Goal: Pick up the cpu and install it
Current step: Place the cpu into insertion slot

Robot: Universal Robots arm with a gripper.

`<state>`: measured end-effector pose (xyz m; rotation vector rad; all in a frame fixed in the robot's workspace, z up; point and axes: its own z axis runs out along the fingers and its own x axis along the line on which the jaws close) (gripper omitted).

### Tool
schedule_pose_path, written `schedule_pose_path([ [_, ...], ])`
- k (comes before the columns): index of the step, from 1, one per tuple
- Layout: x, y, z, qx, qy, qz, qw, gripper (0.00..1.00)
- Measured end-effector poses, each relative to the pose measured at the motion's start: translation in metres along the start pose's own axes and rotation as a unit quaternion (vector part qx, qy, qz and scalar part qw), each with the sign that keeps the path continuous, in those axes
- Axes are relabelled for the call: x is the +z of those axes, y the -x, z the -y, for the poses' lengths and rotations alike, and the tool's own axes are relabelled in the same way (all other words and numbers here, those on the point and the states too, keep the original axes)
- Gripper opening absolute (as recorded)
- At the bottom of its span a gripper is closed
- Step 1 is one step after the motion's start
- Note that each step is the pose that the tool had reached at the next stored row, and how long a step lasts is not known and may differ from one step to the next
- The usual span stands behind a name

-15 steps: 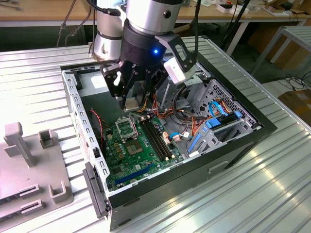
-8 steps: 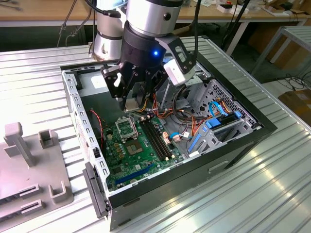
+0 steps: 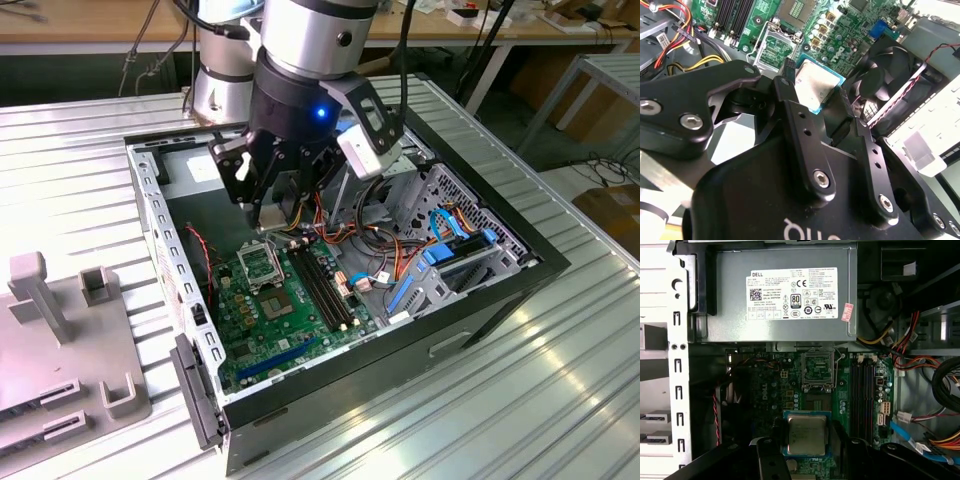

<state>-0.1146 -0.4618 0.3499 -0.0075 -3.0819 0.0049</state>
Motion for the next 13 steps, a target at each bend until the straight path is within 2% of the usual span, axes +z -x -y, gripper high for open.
schedule_pose_path([
  [13,0.0046,0.0020,0.0000,0.000,0.0000,0.0000,1.00000,0.47],
])
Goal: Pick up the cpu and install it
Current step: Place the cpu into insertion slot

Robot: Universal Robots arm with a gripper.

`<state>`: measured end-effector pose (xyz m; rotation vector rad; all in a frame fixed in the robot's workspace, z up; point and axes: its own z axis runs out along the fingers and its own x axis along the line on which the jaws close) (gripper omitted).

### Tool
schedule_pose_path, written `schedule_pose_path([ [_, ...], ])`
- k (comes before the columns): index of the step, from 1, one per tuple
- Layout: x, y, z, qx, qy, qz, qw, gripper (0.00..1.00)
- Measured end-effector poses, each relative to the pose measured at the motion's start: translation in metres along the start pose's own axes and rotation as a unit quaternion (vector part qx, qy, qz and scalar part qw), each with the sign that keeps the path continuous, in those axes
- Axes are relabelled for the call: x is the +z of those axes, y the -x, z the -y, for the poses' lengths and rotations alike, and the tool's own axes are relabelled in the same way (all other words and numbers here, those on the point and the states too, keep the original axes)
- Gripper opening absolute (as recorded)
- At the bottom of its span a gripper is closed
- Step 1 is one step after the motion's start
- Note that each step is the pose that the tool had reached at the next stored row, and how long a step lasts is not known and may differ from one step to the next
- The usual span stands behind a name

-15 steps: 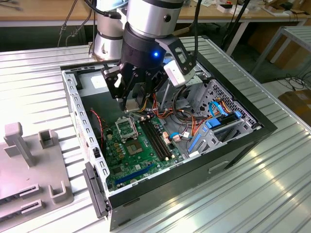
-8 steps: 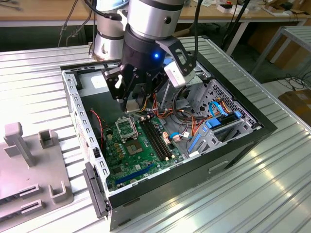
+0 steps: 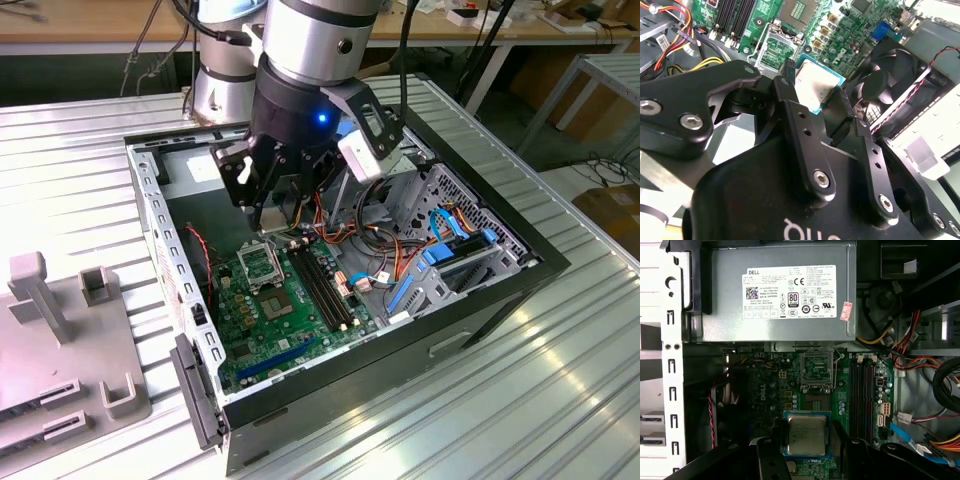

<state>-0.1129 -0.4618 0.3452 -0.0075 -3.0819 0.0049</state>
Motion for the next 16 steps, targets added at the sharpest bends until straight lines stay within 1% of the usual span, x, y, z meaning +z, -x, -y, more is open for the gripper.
schedule_pose_path([
  [4,0.0030,0.0003,0.0006,0.000,0.0000,0.0000,1.00000,0.47],
  [5,0.0052,0.0004,0.0016,0.000,0.0000,0.0000,1.00000,0.47],
  [9,0.0101,0.0011,0.0034,0.000,0.0000,0.0002,1.00000,0.47],
  [13,0.0134,0.0025,0.0054,0.000,-0.0002,0.0003,1.00000,0.47],
  [14,0.0148,0.0030,0.0062,0.000,-0.0002,0.0004,1.00000,0.47],
  [15,0.0188,0.0044,0.0065,-0.001,-0.0003,0.0003,1.00000,0.47],
  [16,0.0211,0.0066,0.0065,-0.001,-0.0003,0.0003,1.00000,0.47],
])
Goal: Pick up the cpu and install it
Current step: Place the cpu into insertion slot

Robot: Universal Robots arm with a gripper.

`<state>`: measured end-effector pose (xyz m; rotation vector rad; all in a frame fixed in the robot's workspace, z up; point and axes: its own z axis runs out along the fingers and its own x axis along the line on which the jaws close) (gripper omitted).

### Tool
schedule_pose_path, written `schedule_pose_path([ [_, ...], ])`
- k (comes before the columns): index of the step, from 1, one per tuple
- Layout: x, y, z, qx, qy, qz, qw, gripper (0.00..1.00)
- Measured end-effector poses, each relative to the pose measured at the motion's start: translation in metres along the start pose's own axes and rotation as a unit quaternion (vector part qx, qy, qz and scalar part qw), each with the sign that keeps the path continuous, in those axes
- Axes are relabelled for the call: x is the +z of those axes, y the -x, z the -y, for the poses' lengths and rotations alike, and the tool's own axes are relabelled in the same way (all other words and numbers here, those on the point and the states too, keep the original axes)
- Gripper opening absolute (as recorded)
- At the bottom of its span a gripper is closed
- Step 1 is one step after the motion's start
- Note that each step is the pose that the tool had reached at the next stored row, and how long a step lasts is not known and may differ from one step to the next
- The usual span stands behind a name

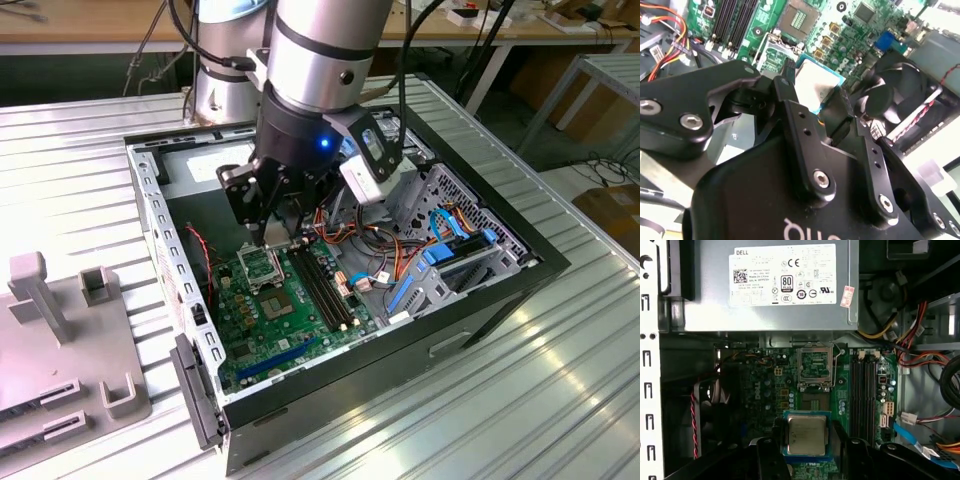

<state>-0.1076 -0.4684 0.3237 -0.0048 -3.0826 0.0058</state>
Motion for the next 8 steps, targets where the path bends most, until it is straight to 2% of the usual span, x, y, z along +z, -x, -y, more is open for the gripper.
schedule_pose_path([
  [2,0.0038,0.0065,0.0000,-0.001,0.0000,0.0000,1.00000,0.47],
  [4,0.0074,0.0096,0.0000,-0.003,-0.0006,-0.0001,0.99999,0.47],
  [8,0.0156,0.0103,0.0032,-0.003,-0.0004,0.0000,0.99999,0.47],
])
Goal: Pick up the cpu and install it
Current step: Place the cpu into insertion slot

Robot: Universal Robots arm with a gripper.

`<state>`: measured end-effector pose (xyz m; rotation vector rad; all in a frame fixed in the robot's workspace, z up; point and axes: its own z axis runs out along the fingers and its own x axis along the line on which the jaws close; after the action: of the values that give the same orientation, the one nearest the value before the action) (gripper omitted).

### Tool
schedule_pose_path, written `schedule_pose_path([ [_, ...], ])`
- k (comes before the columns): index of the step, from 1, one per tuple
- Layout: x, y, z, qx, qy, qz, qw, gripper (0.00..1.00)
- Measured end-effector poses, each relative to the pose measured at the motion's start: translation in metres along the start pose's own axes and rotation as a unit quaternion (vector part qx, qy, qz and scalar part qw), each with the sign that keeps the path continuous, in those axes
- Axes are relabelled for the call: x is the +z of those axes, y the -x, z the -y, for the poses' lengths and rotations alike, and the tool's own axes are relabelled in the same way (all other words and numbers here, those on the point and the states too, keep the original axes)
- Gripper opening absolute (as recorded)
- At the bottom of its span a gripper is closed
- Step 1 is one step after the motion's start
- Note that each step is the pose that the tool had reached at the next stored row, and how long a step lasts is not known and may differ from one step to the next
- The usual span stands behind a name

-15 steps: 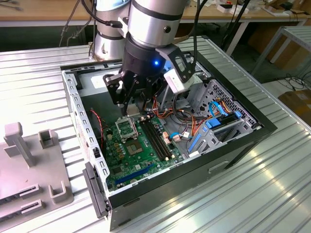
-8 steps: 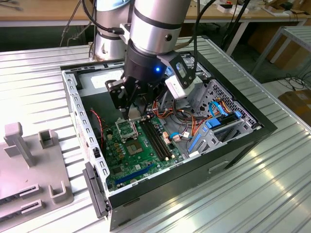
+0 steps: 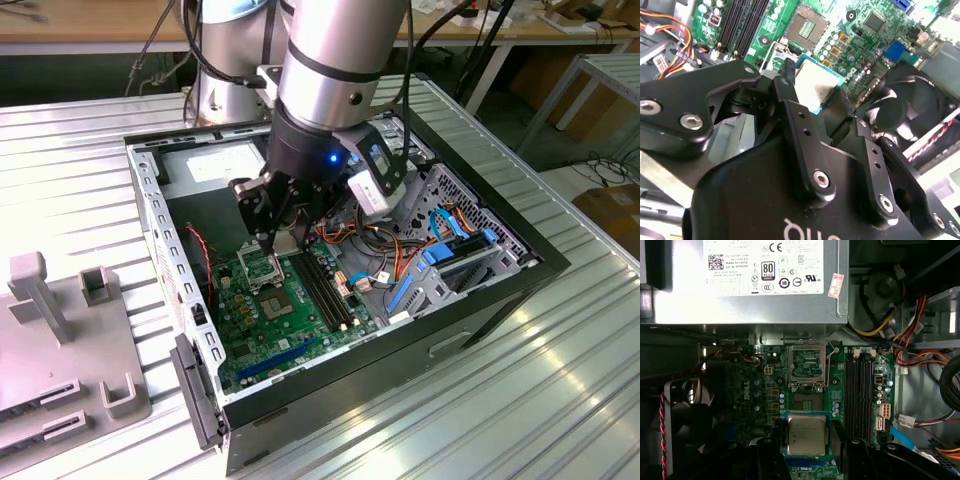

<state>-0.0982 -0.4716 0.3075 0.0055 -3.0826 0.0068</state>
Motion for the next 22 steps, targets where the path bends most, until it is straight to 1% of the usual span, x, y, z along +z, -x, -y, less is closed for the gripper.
schedule_pose_path([
  [3,0.0065,0.0014,0.0015,0.000,0.0000,0.0000,1.00000,0.47],
  [5,0.0137,0.0049,0.0016,-0.001,-0.0001,0.0000,1.00000,0.47],
  [7,0.0161,0.0053,0.0016,-0.001,-0.0002,0.0017,1.00000,0.47],
  [8,0.0181,0.0054,0.0016,-0.002,-0.0002,0.0017,1.00000,0.47],
  [9,0.0193,0.0055,0.0016,-0.002,-0.0002,0.0025,0.99999,0.47],
  [11,0.0210,0.0052,0.0016,-0.003,-0.0003,0.0053,0.99998,0.47],
  [13,0.0220,0.0046,0.0016,-0.004,-0.0004,0.0104,0.99994,0.47],
  [14,0.0235,0.0037,0.0015,-0.006,-0.0004,0.0127,0.99990,0.47],
  [16,0.0253,0.0030,0.0017,-0.010,-0.0007,0.0133,0.99986,0.47],
  [18,0.0302,0.0021,0.0022,-0.023,-0.0010,0.0134,0.99964,0.47],
  [19,0.0319,0.0019,0.0026,-0.026,-0.0011,0.0134,0.99956,0.47],
  [22,0.0380,0.0011,0.0052,-0.028,-0.0012,0.0134,0.99952,0.47],
])
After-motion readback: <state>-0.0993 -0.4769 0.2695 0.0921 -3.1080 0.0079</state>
